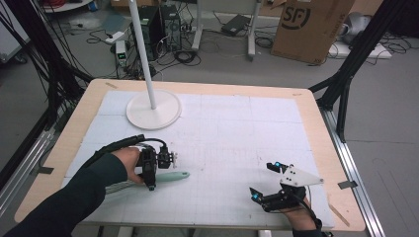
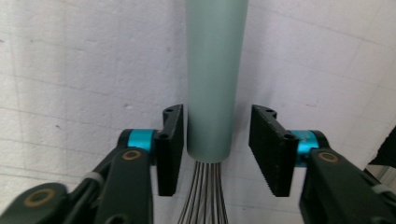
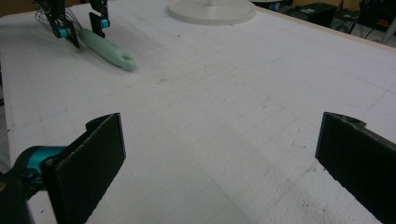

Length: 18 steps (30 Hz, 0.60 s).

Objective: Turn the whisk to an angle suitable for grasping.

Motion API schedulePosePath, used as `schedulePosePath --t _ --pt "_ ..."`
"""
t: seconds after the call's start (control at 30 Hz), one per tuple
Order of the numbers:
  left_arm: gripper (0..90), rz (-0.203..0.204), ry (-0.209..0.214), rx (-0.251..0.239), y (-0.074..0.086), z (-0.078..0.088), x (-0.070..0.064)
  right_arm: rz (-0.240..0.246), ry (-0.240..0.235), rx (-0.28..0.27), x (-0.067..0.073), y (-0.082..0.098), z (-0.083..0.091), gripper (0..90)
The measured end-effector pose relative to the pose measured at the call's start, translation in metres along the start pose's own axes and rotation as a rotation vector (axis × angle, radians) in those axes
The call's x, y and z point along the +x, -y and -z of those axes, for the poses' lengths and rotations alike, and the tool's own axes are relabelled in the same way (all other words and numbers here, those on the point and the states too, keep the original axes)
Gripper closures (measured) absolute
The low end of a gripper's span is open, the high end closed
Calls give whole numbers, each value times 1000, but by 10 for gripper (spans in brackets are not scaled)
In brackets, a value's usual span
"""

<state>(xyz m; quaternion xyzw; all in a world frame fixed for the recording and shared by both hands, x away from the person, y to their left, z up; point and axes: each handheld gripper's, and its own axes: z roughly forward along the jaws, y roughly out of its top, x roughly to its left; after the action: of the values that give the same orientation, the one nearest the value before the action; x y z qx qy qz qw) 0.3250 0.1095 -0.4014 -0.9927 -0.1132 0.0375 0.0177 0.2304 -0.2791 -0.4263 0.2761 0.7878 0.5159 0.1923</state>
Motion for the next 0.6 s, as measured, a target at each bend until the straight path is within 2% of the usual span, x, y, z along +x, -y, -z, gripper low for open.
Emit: schedulePosePath --t 0.13,0.27,0.33,0.53,0.6 --pt "403 3 4 -14 0 2 1 -1 3 -4 -1 0 1 4" --pt "352 -15 13 -47 2 7 0 -2 1 -1 0 0 1 4" --pt "291 -16 10 -58 3 9 0 -3 -2 0 0 0 0 4" --pt "278 -6 -23 -100 8 16 0 -5 -8 2 -1 -1 -2 4" --pt "277 0 -17 -122 11 20 1 -3 -5 0 -1 -1 -2 4"
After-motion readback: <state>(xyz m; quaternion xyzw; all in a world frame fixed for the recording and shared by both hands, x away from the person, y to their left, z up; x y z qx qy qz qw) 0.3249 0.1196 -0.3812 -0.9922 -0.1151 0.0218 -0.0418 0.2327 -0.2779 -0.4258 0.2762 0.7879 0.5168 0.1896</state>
